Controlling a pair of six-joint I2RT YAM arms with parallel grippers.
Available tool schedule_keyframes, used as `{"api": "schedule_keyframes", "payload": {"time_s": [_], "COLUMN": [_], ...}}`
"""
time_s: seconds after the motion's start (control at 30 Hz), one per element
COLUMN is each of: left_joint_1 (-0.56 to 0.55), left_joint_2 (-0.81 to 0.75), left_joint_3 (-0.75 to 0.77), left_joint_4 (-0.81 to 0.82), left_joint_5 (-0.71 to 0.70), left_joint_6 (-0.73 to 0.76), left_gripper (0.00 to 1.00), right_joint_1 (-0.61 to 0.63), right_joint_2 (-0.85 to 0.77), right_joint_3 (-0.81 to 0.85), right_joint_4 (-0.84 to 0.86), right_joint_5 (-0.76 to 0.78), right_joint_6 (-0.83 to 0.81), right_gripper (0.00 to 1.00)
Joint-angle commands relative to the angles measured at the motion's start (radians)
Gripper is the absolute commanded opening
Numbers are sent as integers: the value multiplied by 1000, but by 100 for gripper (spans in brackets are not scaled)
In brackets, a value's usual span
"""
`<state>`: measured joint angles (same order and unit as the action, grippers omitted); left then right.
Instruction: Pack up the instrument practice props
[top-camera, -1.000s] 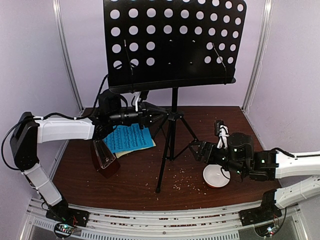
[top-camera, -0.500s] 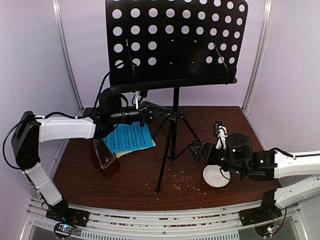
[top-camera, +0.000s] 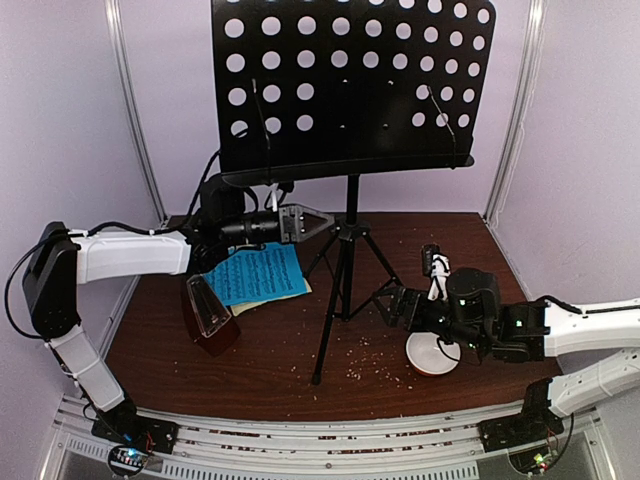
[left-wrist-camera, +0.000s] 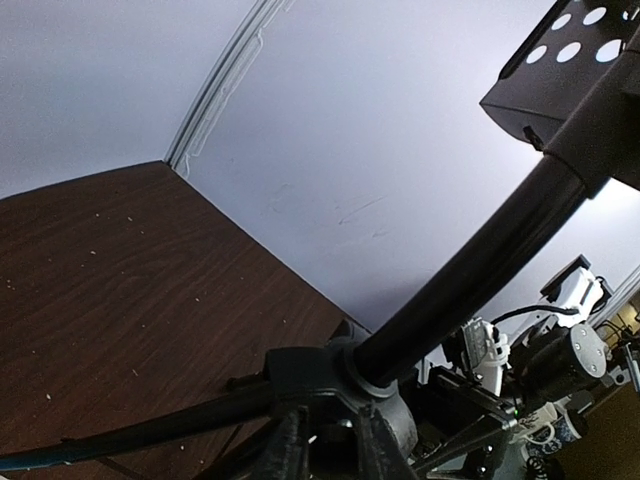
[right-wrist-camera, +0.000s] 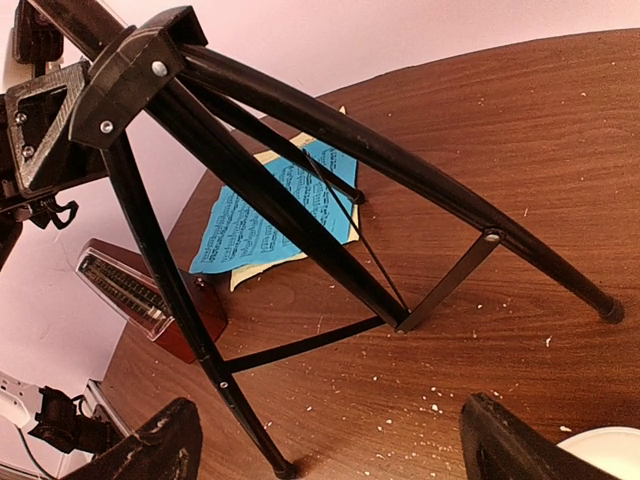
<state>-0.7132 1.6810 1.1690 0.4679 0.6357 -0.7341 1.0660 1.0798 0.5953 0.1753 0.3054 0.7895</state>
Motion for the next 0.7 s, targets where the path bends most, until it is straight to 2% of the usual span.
{"api": "schedule_keyframes", "payload": {"time_s": [0.0, 0.13, 0.27, 0.47, 0.67], "left_joint_1": [3, 2, 3, 3, 3], "left_joint_2": [-28, -80, -111, -98, -29], "left_joint_3": [-8, -32, -31, -9, 59], "left_joint_4": [-78, -12, -32, -57, -121], "left_joint_5": [-40, -67, -74, 6, 97], "left_joint_6": [44, 166, 389, 636, 747], "left_gripper": [27, 43, 55, 58, 56], "right_joint_1": [-4, -3, -4, -4, -3], "right_joint_2": [6, 6, 11, 8, -1], "right_joint_3": [9, 6, 6, 3, 2], "right_joint_4": [24, 25, 28, 29, 26], "right_joint_5": [-3, -5, -10, -14, -17], "right_joint_6": [-4, -3, -4, 1, 5], "right_gripper": [91, 91, 92, 91, 91]}}
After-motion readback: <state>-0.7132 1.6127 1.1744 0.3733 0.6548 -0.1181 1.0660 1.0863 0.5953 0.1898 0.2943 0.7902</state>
